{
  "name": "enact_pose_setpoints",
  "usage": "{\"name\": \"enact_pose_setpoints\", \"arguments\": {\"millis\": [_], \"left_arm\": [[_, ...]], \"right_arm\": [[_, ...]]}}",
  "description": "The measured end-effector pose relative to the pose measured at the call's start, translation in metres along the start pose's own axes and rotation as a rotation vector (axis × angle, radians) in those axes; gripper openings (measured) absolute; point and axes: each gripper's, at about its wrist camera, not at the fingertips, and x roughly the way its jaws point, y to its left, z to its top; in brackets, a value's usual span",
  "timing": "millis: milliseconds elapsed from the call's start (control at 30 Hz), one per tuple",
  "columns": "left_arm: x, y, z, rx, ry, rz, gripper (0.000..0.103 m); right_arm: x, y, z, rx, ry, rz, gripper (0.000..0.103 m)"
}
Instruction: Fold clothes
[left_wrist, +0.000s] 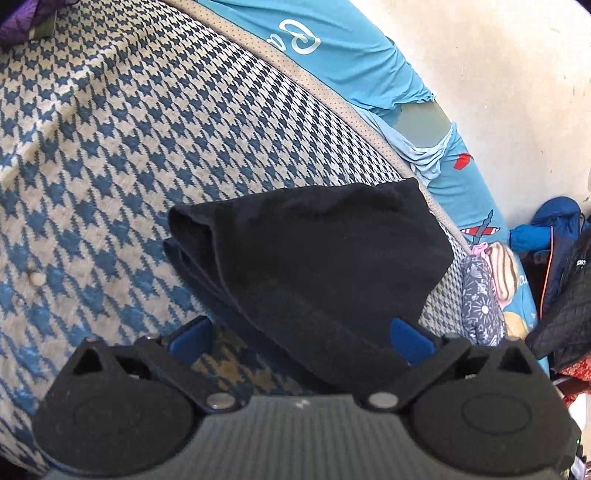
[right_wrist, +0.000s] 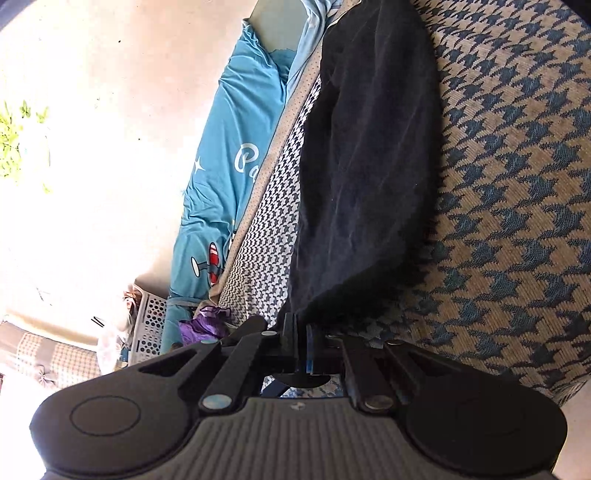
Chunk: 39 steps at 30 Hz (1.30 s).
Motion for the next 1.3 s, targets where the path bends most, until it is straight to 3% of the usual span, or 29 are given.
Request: {"name": "enact_pose_setpoints", "arguments": {"millis": [600,633,700,767,867,1067,1167,1300], "left_arm": [[0.026,0.003,0.007,-0.159,-0.059,-0.082,0.101],[0.026,0.003,0.007,-0.159,-0.065,-0.078,0.096],[0.025,0.004,0.008,-0.156,-0.068,-0.066,0.076],[0.025,0.008,0.01,-0.166,-0.069,-0.062,0.049],[0.022,0.009,0.011,-0.156,-0.08,-0.037,0.036],[0.01,0.007,0.017,-0.106,-0.104,0.005,0.033],[0.011,0.006,0.02,-0.098,-0.096,0.015,0.033],[0.014,0.005,0.022,-0.097,-0.096,0.012,0.033]], "right_arm": [[-0.007,-0.006,0.007,0.112,-0.008,0.098,0.006],[-0.007,-0.006,0.008,0.11,-0.01,0.101,0.006],[-0.008,-0.005,0.008,0.097,-0.012,0.097,0.006],[-0.006,-0.001,0.004,0.031,0.003,0.041,0.006],[-0.002,0.005,-0.001,-0.067,0.025,-0.043,0.006],[0.004,0.017,-0.012,-0.265,0.069,-0.21,0.01],[-0.001,0.027,-0.018,-0.39,0.068,-0.245,0.013],[-0.013,0.046,-0.03,-0.6,-0.001,-0.284,0.03]]}}
